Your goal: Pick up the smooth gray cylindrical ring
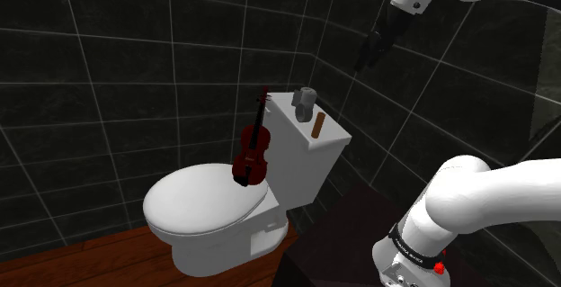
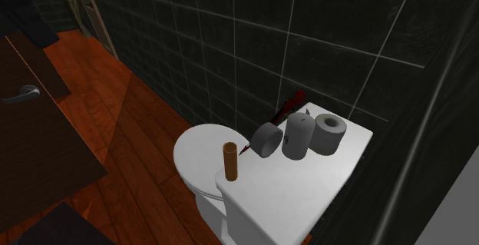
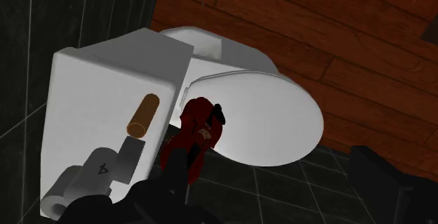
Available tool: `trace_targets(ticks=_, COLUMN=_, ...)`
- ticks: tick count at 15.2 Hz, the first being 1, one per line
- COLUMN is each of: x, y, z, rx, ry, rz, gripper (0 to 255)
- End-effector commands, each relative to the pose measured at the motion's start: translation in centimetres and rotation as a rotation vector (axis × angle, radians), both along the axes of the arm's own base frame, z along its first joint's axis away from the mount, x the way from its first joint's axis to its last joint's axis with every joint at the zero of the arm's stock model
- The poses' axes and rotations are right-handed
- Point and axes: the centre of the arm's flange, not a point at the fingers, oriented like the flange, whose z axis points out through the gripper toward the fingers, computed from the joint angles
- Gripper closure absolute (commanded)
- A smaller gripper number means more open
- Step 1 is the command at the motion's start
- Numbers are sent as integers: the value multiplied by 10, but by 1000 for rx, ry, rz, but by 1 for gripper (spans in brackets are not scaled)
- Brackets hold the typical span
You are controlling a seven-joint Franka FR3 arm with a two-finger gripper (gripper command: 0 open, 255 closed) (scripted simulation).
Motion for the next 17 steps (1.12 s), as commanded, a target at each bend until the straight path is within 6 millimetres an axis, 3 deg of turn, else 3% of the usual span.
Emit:
trace_targets(ticks=1, x=0, y=0, z=0, rx=0, ry=0, rz=0, gripper=0)
trace_targets(ticks=17, x=173, y=-82, z=-113, rx=27, ry=117, rz=-231, gripper=0)
